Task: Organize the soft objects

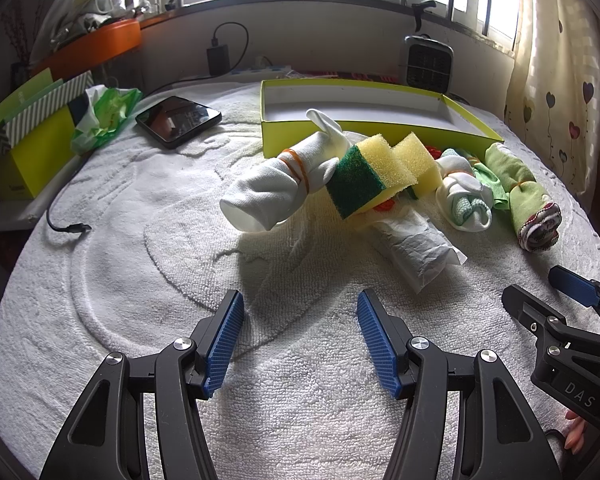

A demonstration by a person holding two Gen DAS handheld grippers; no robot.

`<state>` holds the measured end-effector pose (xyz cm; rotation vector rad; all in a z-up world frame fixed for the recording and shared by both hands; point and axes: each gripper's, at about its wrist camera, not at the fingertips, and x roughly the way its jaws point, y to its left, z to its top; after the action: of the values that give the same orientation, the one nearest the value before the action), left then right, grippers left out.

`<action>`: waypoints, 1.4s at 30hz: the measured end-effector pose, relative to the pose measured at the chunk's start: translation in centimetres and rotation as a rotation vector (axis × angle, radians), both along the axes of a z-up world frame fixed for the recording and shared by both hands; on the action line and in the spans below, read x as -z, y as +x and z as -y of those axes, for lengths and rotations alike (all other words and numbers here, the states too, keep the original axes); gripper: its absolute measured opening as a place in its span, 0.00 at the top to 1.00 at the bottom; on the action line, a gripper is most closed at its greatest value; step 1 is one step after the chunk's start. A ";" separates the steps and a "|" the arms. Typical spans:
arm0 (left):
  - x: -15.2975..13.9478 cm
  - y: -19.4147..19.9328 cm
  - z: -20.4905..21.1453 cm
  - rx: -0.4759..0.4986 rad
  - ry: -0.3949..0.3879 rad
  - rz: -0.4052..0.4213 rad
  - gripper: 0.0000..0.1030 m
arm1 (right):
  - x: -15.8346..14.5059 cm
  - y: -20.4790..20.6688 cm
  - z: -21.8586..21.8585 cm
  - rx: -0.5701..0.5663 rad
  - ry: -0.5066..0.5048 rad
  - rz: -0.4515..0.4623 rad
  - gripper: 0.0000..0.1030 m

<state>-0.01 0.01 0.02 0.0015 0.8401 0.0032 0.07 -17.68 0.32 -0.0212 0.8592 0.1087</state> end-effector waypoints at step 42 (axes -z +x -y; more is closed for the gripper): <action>0.2 0.1 -0.1 0.025 -0.007 -0.008 0.43 | -0.2 -0.2 0.5 -0.038 0.018 0.000 0.30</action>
<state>0.11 0.11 -0.15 0.0054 0.8478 -0.0236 -0.10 -18.23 0.50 -0.0210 0.8581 0.1522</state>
